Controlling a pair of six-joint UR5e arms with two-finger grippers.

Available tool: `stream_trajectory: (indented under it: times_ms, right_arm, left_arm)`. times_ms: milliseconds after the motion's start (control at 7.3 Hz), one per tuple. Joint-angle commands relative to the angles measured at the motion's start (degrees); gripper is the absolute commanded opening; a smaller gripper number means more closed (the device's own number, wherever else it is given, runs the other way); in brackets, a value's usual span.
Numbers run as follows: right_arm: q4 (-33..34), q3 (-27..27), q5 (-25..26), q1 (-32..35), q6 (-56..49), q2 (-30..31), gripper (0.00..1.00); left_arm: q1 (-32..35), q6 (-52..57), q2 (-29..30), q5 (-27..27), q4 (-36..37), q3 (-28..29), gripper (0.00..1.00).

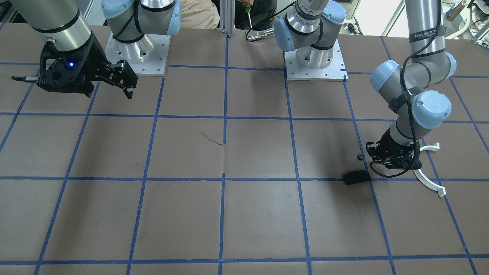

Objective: Place bearing gear from tray to pile

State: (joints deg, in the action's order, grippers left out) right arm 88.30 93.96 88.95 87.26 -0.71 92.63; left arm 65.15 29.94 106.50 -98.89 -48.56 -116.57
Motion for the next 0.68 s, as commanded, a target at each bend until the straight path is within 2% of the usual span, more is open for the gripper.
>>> stream_trajectory:
  times_ms: [0, 548]
  right_arm:
    - [-0.2, 0.2, 0.6, 0.0, -0.8, 0.7, 1.0]
    - [-0.2, 0.2, 1.0, 0.0, -0.9, 0.7, 1.0]
  left_arm:
    - [0.1, 0.0, 0.2, 0.0, -0.2, -0.8, 0.99]
    - [1.5, -0.4, -2.0, -0.2, -0.4, 0.8, 1.0]
